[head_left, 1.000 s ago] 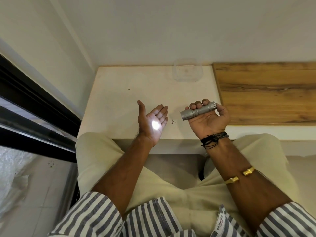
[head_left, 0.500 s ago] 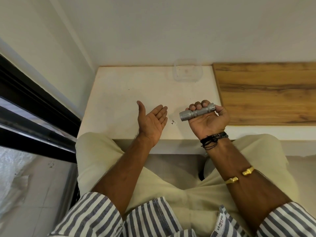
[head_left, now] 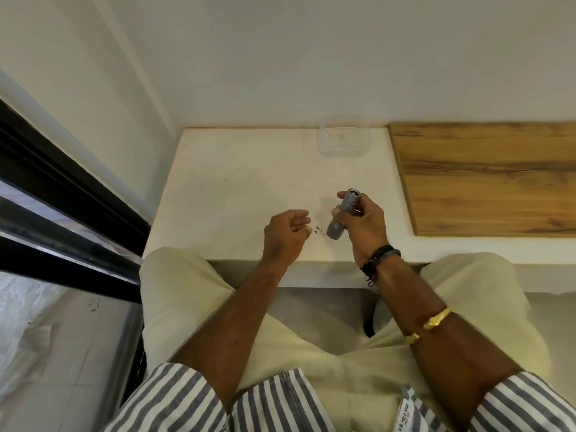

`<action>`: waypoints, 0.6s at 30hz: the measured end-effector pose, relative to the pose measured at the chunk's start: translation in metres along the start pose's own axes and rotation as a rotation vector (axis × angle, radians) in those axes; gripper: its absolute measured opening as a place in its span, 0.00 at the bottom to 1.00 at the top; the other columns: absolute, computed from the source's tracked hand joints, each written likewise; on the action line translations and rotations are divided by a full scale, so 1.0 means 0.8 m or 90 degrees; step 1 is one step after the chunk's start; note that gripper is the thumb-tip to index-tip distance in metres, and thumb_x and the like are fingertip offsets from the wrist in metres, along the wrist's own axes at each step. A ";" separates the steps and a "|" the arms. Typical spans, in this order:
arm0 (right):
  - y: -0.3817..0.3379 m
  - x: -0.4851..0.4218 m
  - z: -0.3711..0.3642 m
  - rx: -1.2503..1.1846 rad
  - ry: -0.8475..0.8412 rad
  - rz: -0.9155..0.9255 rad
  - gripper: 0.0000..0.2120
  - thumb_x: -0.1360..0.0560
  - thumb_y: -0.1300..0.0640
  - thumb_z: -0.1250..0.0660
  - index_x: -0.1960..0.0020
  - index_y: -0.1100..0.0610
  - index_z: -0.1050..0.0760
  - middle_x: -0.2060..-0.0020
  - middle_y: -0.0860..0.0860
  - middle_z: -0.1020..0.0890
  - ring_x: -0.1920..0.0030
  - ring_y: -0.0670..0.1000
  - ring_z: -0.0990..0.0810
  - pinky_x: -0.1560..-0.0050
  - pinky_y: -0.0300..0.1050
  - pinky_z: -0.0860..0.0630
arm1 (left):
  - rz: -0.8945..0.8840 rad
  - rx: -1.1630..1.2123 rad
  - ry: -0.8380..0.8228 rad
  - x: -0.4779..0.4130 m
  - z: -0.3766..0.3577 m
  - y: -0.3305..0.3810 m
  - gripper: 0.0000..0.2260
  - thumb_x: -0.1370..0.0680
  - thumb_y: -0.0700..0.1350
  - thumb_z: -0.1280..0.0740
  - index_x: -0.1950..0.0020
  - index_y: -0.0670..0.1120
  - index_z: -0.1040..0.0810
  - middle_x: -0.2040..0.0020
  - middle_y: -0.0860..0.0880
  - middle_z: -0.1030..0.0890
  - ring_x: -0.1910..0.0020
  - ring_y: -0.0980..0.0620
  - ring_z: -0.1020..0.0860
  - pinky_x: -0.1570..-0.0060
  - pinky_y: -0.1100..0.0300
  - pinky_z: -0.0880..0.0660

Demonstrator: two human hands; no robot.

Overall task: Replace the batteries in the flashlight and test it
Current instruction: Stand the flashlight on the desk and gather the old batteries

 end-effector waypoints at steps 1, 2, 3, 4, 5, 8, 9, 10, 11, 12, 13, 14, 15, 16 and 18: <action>0.000 -0.001 -0.001 0.050 0.012 0.026 0.16 0.25 0.66 0.27 0.41 0.53 0.21 0.42 0.51 0.19 0.41 0.54 0.21 0.41 0.48 0.24 | -0.012 -0.030 -0.006 0.000 -0.001 0.000 0.17 0.25 0.41 0.27 0.36 0.44 0.21 0.43 0.47 0.16 0.50 0.55 0.18 0.41 0.56 0.21; -0.001 -0.002 -0.002 0.079 0.026 0.051 0.17 0.27 0.64 0.25 0.41 0.52 0.20 0.42 0.52 0.19 0.42 0.54 0.21 0.42 0.48 0.24 | -0.023 -0.050 -0.008 0.001 -0.002 0.000 0.18 0.26 0.41 0.25 0.36 0.44 0.21 0.43 0.47 0.16 0.50 0.55 0.18 0.42 0.57 0.21; -0.003 -0.003 -0.004 0.095 0.037 0.073 0.18 0.28 0.63 0.24 0.41 0.52 0.19 0.43 0.53 0.19 0.43 0.54 0.20 0.42 0.47 0.23 | -0.036 -0.066 -0.005 0.000 -0.002 0.001 0.19 0.26 0.42 0.24 0.36 0.44 0.20 0.43 0.47 0.16 0.49 0.54 0.17 0.43 0.59 0.21; -0.004 -0.005 -0.006 0.108 0.047 0.092 0.19 0.29 0.62 0.22 0.40 0.52 0.18 0.44 0.52 0.19 0.43 0.53 0.20 0.43 0.45 0.23 | -0.053 -0.077 0.001 0.000 -0.002 0.002 0.20 0.27 0.43 0.23 0.36 0.44 0.20 0.43 0.47 0.16 0.49 0.53 0.17 0.44 0.60 0.21; -0.005 -0.006 -0.009 0.124 0.055 0.109 0.20 0.30 0.61 0.22 0.40 0.52 0.18 0.44 0.52 0.19 0.44 0.52 0.20 0.43 0.44 0.22 | -0.072 -0.081 0.008 -0.001 -0.001 0.004 0.21 0.28 0.44 0.23 0.36 0.44 0.20 0.43 0.47 0.15 0.49 0.53 0.17 0.45 0.60 0.21; -0.012 -0.012 -0.023 0.176 0.064 0.151 0.21 0.31 0.60 0.20 0.39 0.54 0.18 0.46 0.50 0.18 0.47 0.50 0.20 0.46 0.43 0.21 | -0.121 -0.075 0.037 -0.007 0.006 0.010 0.21 0.28 0.46 0.23 0.37 0.44 0.20 0.43 0.47 0.16 0.47 0.53 0.17 0.46 0.65 0.22; -0.015 -0.015 -0.028 0.183 0.063 0.159 0.21 0.31 0.60 0.20 0.39 0.54 0.18 0.47 0.50 0.18 0.48 0.49 0.20 0.47 0.43 0.21 | -0.138 -0.074 0.051 -0.010 0.009 0.013 0.20 0.28 0.46 0.23 0.37 0.44 0.19 0.43 0.47 0.15 0.48 0.55 0.18 0.47 0.69 0.24; -0.019 -0.019 -0.033 0.184 0.065 0.164 0.22 0.32 0.60 0.20 0.39 0.55 0.18 0.48 0.50 0.17 0.49 0.48 0.20 0.47 0.42 0.21 | -0.157 -0.070 0.065 -0.014 0.012 0.016 0.19 0.27 0.45 0.23 0.38 0.45 0.19 0.44 0.48 0.15 0.49 0.57 0.18 0.49 0.72 0.25; -0.023 -0.023 -0.039 0.182 0.068 0.169 0.22 0.32 0.60 0.20 0.39 0.56 0.18 0.48 0.50 0.16 0.49 0.48 0.19 0.47 0.41 0.21 | -0.177 -0.064 0.082 -0.020 0.016 0.020 0.17 0.27 0.45 0.24 0.39 0.46 0.18 0.45 0.48 0.15 0.50 0.59 0.18 0.50 0.73 0.24; -0.027 -0.029 -0.045 0.180 0.071 0.176 0.22 0.32 0.60 0.19 0.40 0.56 0.17 0.49 0.50 0.15 0.50 0.48 0.18 0.47 0.40 0.21 | -0.197 -0.060 0.098 -0.027 0.021 0.025 0.15 0.26 0.45 0.24 0.41 0.46 0.17 0.47 0.49 0.14 0.52 0.60 0.18 0.51 0.72 0.23; -0.033 -0.036 -0.051 0.182 0.073 0.186 0.21 0.33 0.59 0.19 0.40 0.56 0.17 0.49 0.51 0.15 0.51 0.47 0.18 0.48 0.37 0.22 | -0.215 -0.058 0.111 -0.035 0.026 0.029 0.13 0.26 0.45 0.25 0.42 0.46 0.16 0.49 0.50 0.14 0.53 0.60 0.17 0.51 0.68 0.21; -0.038 -0.043 -0.057 0.185 0.076 0.194 0.21 0.33 0.59 0.19 0.41 0.56 0.17 0.49 0.51 0.14 0.52 0.46 0.18 0.50 0.33 0.23 | -0.229 -0.054 0.120 -0.044 0.032 0.033 0.12 0.25 0.45 0.25 0.43 0.46 0.16 0.51 0.50 0.13 0.54 0.60 0.17 0.51 0.64 0.19; -0.043 -0.049 -0.062 0.187 0.077 0.201 0.20 0.33 0.58 0.19 0.42 0.56 0.16 0.50 0.51 0.14 0.53 0.44 0.18 0.51 0.31 0.24 | -0.239 -0.050 0.125 -0.053 0.037 0.036 0.11 0.25 0.45 0.25 0.44 0.46 0.15 0.51 0.51 0.13 0.55 0.60 0.16 0.51 0.63 0.19; -0.049 -0.057 -0.069 0.186 0.076 0.203 0.20 0.33 0.58 0.19 0.42 0.55 0.16 0.50 0.51 0.14 0.53 0.44 0.17 0.51 0.31 0.24 | -0.246 -0.047 0.130 -0.064 0.042 0.038 0.10 0.26 0.44 0.25 0.44 0.46 0.15 0.52 0.51 0.13 0.55 0.60 0.16 0.51 0.61 0.19; -0.059 -0.074 -0.081 0.185 0.068 0.206 0.20 0.34 0.57 0.18 0.42 0.55 0.16 0.51 0.51 0.13 0.52 0.46 0.16 0.48 0.36 0.22 | -0.252 -0.055 0.137 -0.086 0.053 0.042 0.10 0.26 0.42 0.25 0.46 0.46 0.15 0.53 0.51 0.13 0.55 0.61 0.16 0.51 0.59 0.18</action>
Point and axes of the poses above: each hand's wrist, its own x-axis away from the middle knuckle, its own z-axis out of the back of the hand, y = z × x, the point moved 5 cm from there along -x, towards the middle knuckle
